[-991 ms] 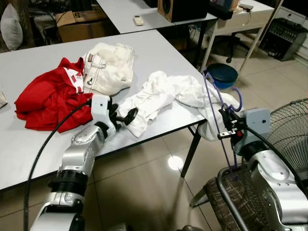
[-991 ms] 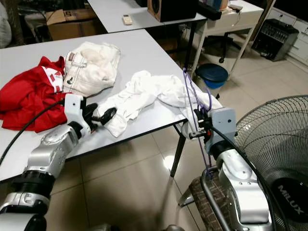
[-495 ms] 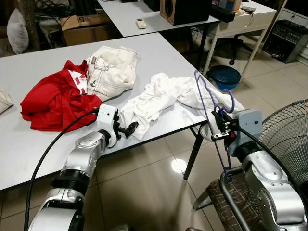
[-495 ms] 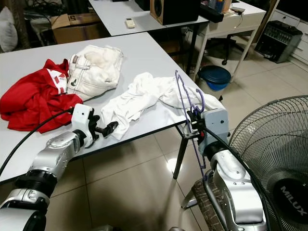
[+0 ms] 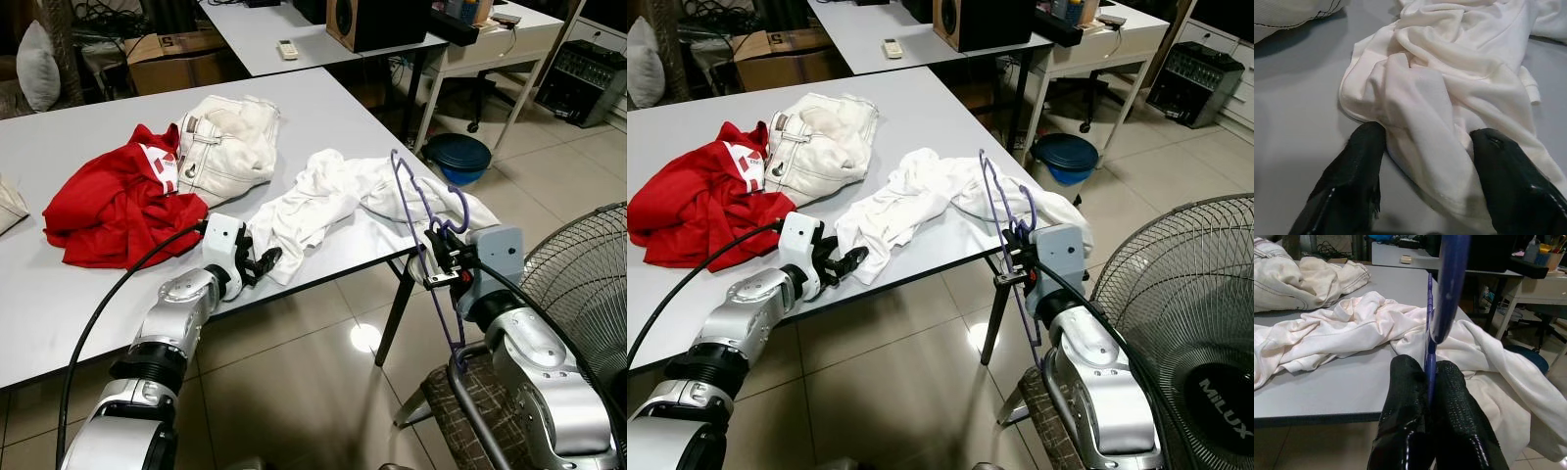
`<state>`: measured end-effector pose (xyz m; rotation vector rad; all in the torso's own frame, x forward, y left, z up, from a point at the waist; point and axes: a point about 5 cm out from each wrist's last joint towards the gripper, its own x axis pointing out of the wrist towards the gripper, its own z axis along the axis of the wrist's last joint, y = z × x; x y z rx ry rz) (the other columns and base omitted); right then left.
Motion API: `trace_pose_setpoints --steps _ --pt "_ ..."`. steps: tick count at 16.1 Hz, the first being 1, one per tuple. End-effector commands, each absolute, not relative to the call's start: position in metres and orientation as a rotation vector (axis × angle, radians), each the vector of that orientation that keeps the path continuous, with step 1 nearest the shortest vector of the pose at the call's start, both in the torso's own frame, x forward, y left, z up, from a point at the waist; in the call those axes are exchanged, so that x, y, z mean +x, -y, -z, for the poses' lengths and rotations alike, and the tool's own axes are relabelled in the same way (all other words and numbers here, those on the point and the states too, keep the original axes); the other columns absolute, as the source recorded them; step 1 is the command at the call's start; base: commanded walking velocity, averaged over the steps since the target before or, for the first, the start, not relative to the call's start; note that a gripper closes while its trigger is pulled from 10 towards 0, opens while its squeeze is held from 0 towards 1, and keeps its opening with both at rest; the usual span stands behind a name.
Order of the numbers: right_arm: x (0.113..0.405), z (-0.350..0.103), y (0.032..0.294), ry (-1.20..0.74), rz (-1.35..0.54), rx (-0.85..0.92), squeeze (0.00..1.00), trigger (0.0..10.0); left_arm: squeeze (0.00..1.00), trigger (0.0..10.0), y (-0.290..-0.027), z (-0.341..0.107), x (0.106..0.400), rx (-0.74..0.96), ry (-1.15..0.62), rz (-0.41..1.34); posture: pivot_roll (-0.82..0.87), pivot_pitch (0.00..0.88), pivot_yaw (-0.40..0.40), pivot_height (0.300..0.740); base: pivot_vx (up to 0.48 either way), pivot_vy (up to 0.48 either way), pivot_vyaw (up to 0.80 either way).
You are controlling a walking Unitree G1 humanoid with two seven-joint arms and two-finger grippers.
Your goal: Hang hanger
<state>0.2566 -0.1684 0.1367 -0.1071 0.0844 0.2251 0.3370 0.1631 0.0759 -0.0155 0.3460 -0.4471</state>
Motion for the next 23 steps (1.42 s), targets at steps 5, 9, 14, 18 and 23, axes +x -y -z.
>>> trace_pose_setpoints --steps 5,9,14,18,23 --pt "0.261 -0.139 0.163 -0.074 -0.243 -0.104 0.0 10.0 0.0 0.0 -0.16 -0.087 0.34 -0.062 -0.273 0.487 -0.15 0.0 0.025 0.74 0.0 0.0 0.0" --pt "0.261 -0.135 0.164 -0.078 -0.223 -0.091 0.0 10.0 0.0 0.0 -0.157 -0.111 0.349 -0.097 -0.153 0.527 -0.13 0.0 0.036 0.74 0.0 0.0 0.0" --pt "0.262 -0.134 0.16 -0.068 -0.211 -0.078 0.0 10.0 0.0 0.0 -0.17 -0.152 0.363 -0.048 0.045 0.482 -0.13 0.0 0.059 0.74 0.0 0.0 0.0" --pt "0.261 -0.133 0.16 -0.065 -0.202 -0.074 0.0 10.0 0.08 10.0 -0.179 -0.147 0.361 0.063 0.032 0.45 -0.13 0.0 0.063 0.74 0.0 0.0 0.0" --pt "0.262 -0.133 0.157 -0.063 -0.21 -0.074 0.0 10.0 1.0 10.0 -0.186 -0.117 0.351 -0.013 -0.083 0.426 -0.13 0.0 0.058 0.74 0.0 0.0 0.0"
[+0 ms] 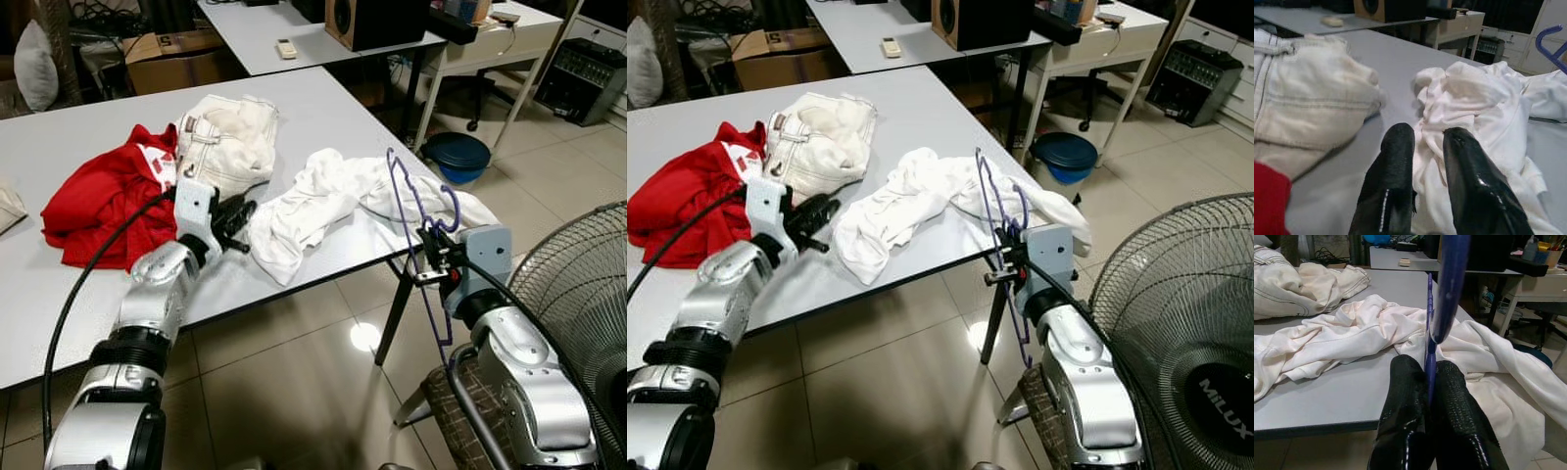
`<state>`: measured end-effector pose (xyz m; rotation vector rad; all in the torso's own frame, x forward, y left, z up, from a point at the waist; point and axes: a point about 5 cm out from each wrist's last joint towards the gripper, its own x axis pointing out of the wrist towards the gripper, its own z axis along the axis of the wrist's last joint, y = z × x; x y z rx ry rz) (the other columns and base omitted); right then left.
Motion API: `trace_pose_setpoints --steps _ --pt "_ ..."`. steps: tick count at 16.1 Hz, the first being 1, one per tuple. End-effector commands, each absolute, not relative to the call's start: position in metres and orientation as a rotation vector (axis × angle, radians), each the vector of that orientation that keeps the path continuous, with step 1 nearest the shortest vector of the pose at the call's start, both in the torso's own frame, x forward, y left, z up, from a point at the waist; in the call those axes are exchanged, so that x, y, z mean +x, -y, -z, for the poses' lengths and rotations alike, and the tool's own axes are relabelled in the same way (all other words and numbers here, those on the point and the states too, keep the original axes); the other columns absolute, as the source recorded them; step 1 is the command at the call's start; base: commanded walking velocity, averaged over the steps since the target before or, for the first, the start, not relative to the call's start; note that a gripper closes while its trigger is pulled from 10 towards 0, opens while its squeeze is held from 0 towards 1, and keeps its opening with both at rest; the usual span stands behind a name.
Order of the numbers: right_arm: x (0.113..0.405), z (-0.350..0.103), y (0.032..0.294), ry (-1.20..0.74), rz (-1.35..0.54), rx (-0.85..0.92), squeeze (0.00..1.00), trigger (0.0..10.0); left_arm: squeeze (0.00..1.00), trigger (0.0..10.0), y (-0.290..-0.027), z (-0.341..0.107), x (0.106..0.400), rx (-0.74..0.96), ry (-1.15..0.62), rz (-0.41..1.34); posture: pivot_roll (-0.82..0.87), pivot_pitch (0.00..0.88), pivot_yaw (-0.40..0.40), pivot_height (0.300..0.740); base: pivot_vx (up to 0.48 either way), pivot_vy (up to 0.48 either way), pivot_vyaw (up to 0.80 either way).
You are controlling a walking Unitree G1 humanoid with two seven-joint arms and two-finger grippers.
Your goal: Hang hanger
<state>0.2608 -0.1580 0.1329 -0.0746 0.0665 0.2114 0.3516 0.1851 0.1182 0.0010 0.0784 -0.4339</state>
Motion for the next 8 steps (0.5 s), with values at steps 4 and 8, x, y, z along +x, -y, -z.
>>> trace_pose_setpoints --steps 4,8 --pt "0.263 -0.133 0.156 -0.061 -0.22 -0.078 0.0 10.0 1.0 10.0 -0.183 -0.103 0.346 -0.036 -0.142 0.438 -0.13 0.0 0.056 0.74 0.0 0.0 0.0" --pt "0.262 -0.132 0.155 -0.062 -0.221 -0.076 0.0 10.0 1.0 10.0 -0.186 -0.091 0.343 -0.051 -0.213 0.409 -0.13 0.0 0.061 0.74 0.0 0.0 0.0"
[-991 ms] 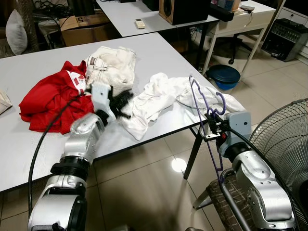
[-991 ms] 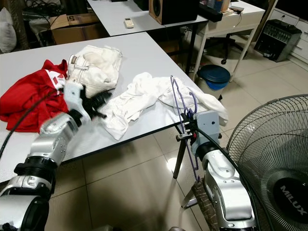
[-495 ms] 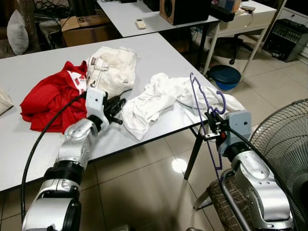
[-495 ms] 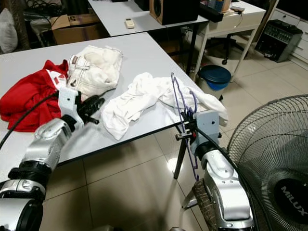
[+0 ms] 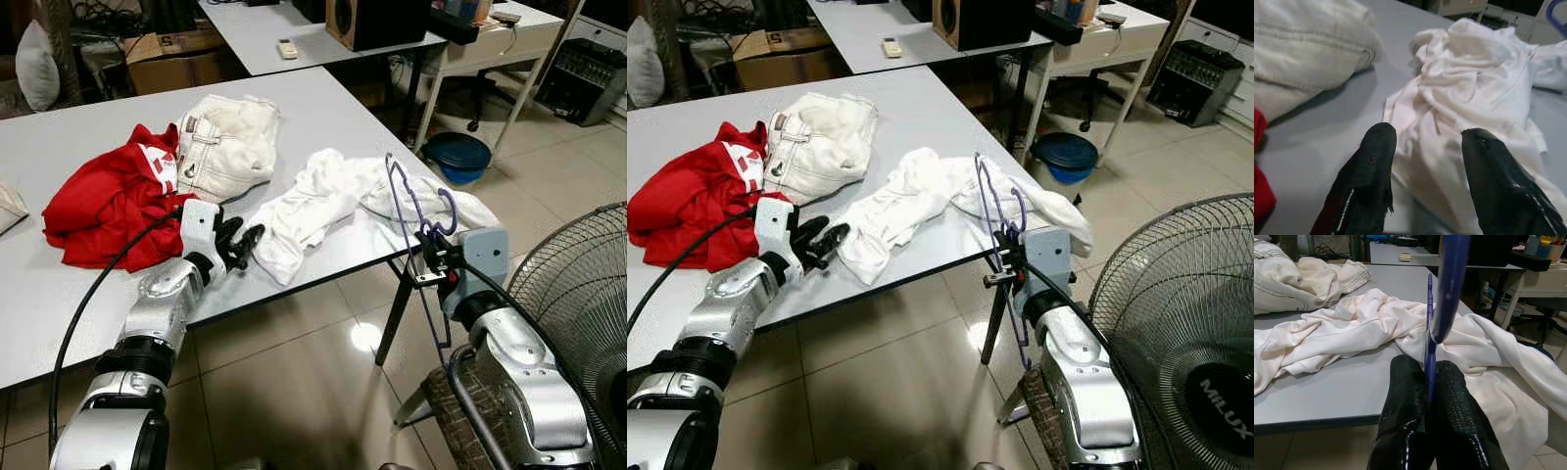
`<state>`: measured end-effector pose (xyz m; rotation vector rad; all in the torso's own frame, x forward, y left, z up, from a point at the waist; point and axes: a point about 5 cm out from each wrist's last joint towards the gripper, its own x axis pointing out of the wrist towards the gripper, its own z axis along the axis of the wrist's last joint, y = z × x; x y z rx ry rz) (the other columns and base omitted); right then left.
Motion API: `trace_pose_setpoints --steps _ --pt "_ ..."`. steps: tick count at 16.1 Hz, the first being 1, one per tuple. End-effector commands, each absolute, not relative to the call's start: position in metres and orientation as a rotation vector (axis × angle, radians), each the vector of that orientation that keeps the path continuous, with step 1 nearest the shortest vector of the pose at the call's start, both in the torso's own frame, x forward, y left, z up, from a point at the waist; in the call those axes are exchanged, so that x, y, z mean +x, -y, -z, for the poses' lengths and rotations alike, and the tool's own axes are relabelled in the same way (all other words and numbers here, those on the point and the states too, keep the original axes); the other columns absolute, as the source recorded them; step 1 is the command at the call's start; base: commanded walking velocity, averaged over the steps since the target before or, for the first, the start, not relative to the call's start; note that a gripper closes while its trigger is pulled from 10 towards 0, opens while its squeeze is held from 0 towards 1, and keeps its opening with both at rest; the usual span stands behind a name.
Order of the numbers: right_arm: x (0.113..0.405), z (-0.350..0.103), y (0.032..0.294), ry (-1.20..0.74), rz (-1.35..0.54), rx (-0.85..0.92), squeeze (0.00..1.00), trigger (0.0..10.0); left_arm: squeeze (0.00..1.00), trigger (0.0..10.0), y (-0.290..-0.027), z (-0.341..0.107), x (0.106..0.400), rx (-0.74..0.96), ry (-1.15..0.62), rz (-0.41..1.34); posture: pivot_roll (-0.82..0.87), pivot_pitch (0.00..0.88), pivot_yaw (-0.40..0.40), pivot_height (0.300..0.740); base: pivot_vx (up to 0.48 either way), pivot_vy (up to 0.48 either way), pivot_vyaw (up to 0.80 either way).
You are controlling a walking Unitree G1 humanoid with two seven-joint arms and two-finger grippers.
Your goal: Hang hanger
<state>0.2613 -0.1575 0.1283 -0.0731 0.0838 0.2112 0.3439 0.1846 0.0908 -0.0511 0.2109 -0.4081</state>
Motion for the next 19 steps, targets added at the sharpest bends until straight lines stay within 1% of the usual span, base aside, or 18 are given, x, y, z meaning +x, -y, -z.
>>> trace_pose_setpoints --steps 1,2,3,4,6,7,8,9,10,12,15,19 --pt "0.262 -0.132 0.155 -0.063 -0.22 -0.074 0.0 10.0 1.0 10.0 -0.189 -0.085 0.343 -0.052 -0.261 0.372 -0.13 0.0 0.063 0.74 0.0 0.0 0.0" --pt "0.262 -0.131 0.155 -0.065 -0.219 -0.073 0.0 10.0 1.0 10.0 -0.189 -0.08 0.342 -0.086 -0.309 0.36 -0.13 0.0 0.063 0.74 0.0 0.0 0.0" --pt "0.262 -0.13 0.155 -0.068 -0.219 -0.073 0.0 10.0 0.0 10.0 -0.184 -0.073 0.34 -0.174 -0.364 0.389 -0.13 0.0 0.063 0.74 0.0 0.0 0.0" --pt "0.262 -0.13 0.155 -0.069 -0.22 -0.073 0.0 10.0 0.0 10.0 -0.18 -0.069 0.337 -0.205 -0.394 0.41 -0.13 0.0 0.063 0.74 0.0 0.0 0.0" --pt "0.262 -0.13 0.155 -0.068 -0.224 -0.074 0.0 10.0 0.0 10.0 -0.178 -0.062 0.333 -0.152 -0.426 0.438 -0.12 0.0 0.055 0.74 0.0 0.0 0.0" --pt "0.263 -0.131 0.154 -0.068 -0.227 -0.075 0.0 10.0 0.0 6.4 -0.173 -0.058 0.33 -0.17 -0.431 0.465 -0.12 0.0 0.053 0.74 0.0 0.0 0.0" --pt "0.262 -0.131 0.154 -0.069 -0.228 -0.076 0.0 10.0 0.0 0.3 -0.171 -0.058 0.33 -0.192 -0.425 0.476 -0.13 0.0 0.052 0.74 0.0 0.0 0.0" --pt "0.262 -0.131 0.154 -0.069 -0.229 -0.076 0.0 10.0 0.0 0.3 -0.17 -0.059 0.329 -0.205 -0.423 0.483 -0.13 0.0 0.052 0.74 0.0 0.0 0.0" --pt "0.262 -0.131 0.154 -0.07 -0.23 -0.078 0.0 10.0 0.0 0.0 -0.167 -0.061 0.33 -0.25 -0.41 0.507 -0.13 0.0 0.053 0.74 0.0 0.0 0.0" --pt "0.262 -0.131 0.155 -0.07 -0.229 -0.08 0.0 10.0 0.0 0.0 -0.162 -0.066 0.331 -0.313 -0.384 0.542 -0.13 0.0 0.053 0.74 0.0 0.0 0.0" --pt "0.262 -0.131 0.155 -0.071 -0.23 -0.084 0.0 10.0 0.0 0.0 -0.157 -0.07 0.331 -0.35 -0.358 0.583 -0.13 0.0 0.05 0.74 0.0 0.0 0.0" --pt "0.262 -0.131 0.156 -0.07 -0.231 -0.088 0.0 10.0 0.0 0.0 -0.157 -0.074 0.332 -0.373 -0.335 0.591 -0.13 0.0 0.049 0.74 0.0 0.0 0.0"
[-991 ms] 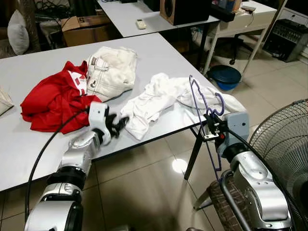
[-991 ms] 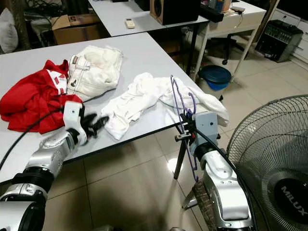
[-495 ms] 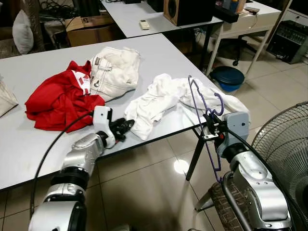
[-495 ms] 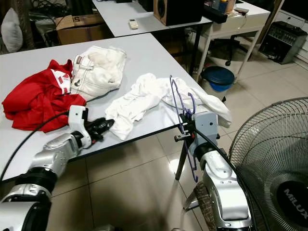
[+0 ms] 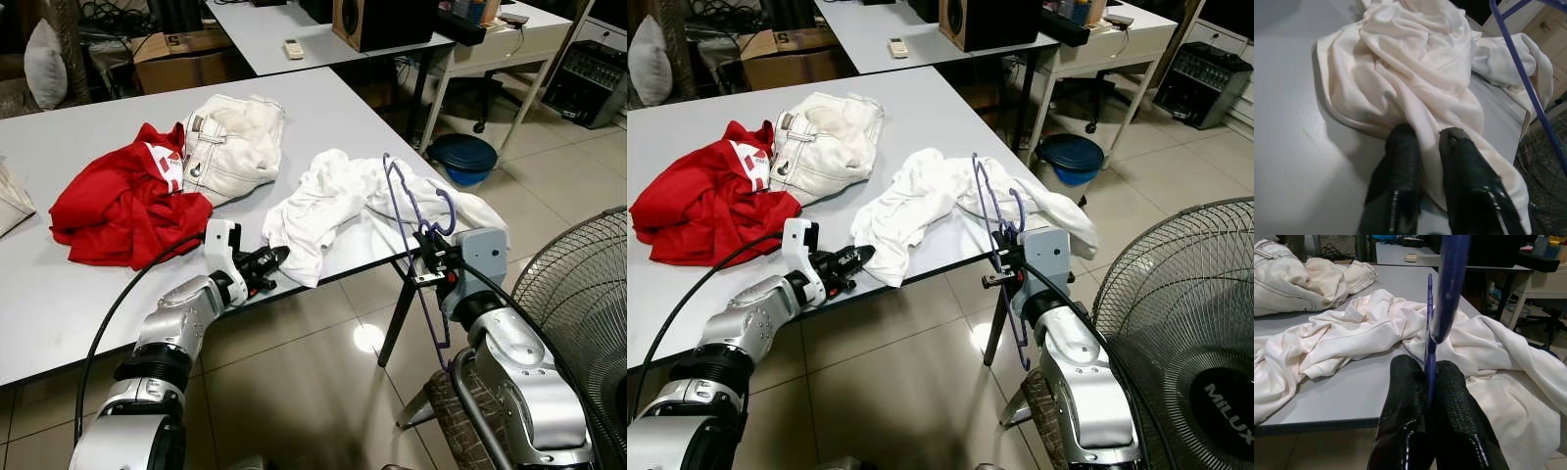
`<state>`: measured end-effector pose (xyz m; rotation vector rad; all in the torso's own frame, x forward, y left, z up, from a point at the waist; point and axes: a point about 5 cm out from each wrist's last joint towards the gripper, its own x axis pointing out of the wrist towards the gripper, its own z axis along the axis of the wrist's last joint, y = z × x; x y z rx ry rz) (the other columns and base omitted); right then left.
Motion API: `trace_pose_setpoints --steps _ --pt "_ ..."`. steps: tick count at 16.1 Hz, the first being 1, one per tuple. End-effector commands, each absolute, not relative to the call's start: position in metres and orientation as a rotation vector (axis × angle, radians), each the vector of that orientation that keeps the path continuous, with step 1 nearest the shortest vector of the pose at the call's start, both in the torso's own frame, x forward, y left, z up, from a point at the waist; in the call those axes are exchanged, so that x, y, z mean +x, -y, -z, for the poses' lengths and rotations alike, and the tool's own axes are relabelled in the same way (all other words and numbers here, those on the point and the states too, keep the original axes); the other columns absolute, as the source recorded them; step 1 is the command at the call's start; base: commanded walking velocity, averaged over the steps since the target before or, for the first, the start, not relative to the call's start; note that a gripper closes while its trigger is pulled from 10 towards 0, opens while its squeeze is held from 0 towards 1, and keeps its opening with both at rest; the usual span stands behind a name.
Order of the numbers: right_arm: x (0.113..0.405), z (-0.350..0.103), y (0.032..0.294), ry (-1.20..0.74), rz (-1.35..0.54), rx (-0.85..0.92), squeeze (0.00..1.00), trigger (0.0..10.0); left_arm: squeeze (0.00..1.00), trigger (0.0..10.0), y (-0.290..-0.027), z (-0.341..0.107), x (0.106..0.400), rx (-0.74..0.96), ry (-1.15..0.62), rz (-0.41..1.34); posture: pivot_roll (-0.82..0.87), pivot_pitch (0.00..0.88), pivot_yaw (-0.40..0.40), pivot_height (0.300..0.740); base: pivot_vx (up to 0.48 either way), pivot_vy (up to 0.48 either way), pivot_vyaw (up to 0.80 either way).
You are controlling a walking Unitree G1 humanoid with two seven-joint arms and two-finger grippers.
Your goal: Hang hanger
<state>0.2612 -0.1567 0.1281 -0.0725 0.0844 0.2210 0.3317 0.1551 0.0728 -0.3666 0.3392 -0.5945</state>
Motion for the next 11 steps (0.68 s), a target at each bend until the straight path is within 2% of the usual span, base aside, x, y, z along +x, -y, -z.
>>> trace_pose_setpoints --steps 1,7,11 --pt "0.262 -0.131 0.156 -0.07 -0.231 -0.088 0.0 10.0 0.0 0.0 -0.157 -0.074 0.332 -0.373 -0.335 0.591 -0.13 0.0 0.049 0.74 0.0 0.0 0.0" --pt "0.263 -0.133 0.155 -0.064 -0.226 -0.092 0.0 10.0 0.0 0.0 -0.163 -0.094 0.34 -0.446 -0.204 0.551 -0.13 0.0 0.051 0.74 0.0 0.0 0.0" --pt "0.265 -0.134 0.155 -0.058 -0.217 -0.09 0.0 10.0 0.0 0.0 -0.165 -0.135 0.358 -0.487 -0.006 0.566 -0.14 0.0 0.06 0.74 0.0 0.0 0.0"
